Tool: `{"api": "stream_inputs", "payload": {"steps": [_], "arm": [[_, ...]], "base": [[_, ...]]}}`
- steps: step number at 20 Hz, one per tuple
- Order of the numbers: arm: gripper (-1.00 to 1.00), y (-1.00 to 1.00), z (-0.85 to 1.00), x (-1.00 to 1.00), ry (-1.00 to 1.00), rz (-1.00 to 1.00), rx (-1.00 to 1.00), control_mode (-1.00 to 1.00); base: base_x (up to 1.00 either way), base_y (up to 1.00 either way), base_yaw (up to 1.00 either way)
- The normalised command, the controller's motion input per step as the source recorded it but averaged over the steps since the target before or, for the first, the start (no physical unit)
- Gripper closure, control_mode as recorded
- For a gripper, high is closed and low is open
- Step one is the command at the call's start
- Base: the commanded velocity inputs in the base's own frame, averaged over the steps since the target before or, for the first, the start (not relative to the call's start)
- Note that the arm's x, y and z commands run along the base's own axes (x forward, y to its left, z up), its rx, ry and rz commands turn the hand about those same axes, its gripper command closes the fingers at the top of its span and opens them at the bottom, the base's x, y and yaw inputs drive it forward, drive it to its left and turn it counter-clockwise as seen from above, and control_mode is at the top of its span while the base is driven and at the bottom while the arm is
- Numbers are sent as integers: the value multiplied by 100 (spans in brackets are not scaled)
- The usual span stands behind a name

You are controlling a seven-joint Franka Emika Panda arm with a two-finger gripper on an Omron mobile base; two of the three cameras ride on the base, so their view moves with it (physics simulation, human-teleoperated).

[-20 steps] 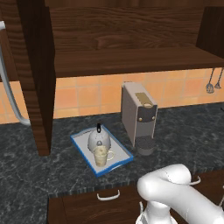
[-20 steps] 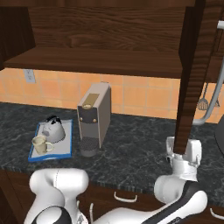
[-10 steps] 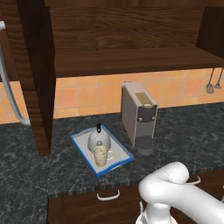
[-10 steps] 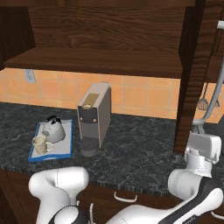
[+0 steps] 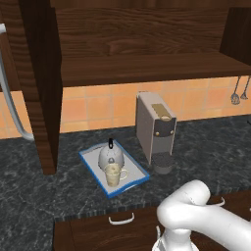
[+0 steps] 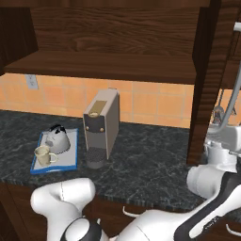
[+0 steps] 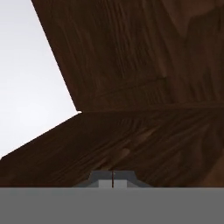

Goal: Pick the kettle from the counter and place it on the tray. Then pick the mug from the cabinet and place it on the tray. Then close the cabinet doors.

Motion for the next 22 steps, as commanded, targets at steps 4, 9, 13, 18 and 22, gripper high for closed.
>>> {"api": "stream_inputs", "payload": {"steps": [4,9,13,18,22], "arm": [[100,73,81,-21,-5,0,-11,-100],[100,97,69,-31,-9,1,-18,-100],[100,98,62,-33,-5,5,-23,-100],[100,59,83,6,20,7,-14,-100],[100,31,68,15,46,4,-11,-100]], "base": [[0,0,0],[0,0,0],[0,0,0],[0,0,0],[0,0,0]]}}
